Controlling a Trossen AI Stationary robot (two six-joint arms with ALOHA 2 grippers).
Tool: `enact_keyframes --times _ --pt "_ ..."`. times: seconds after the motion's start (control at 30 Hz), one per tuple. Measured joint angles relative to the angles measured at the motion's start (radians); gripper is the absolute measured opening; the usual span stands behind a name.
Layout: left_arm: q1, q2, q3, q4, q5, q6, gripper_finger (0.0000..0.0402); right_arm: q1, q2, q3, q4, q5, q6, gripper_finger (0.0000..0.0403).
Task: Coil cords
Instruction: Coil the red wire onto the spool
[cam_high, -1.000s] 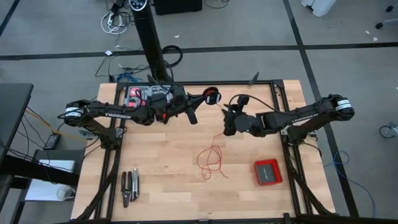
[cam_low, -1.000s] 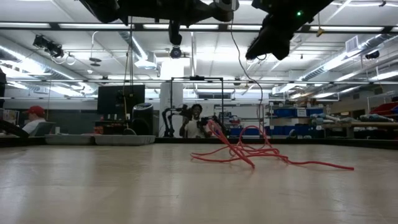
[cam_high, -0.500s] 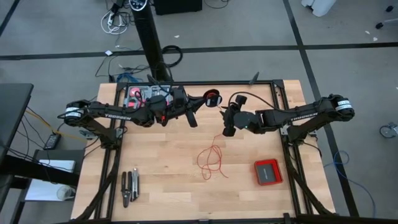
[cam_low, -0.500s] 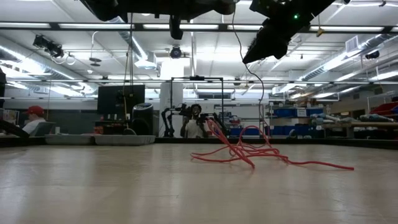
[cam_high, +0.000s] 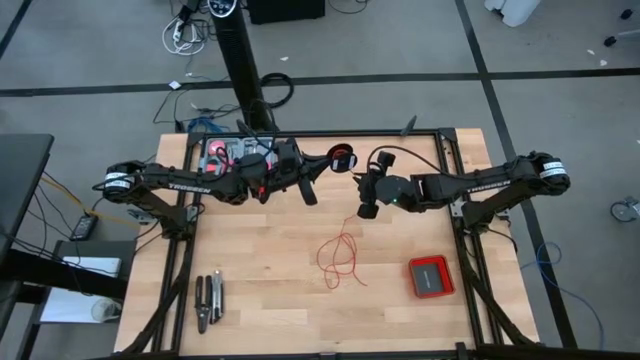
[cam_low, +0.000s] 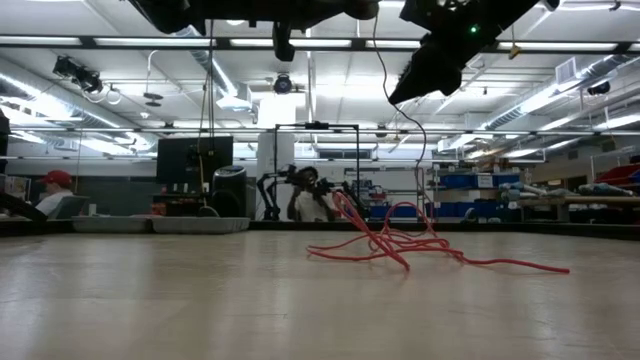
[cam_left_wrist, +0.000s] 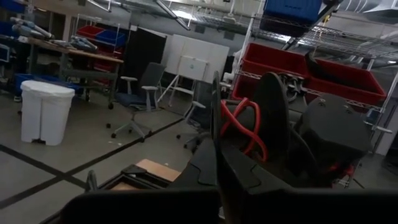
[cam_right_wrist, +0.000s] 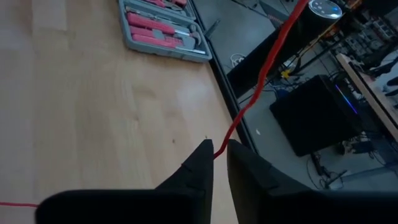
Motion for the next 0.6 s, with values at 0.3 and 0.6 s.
enact_keyframes --times 0.3,0.6 --pt "0.000 0.000 0.000 -0.001 0.002 0.023 0.0000 -0.022 0.000 0.000 -0.039 -0.065 0.085 0.0046" --pt "0.000 0.000 0.000 -0.002 0.002 0.024 0.0000 -0.029 0.000 0.000 -0.057 -0.067 0.112 0.0046"
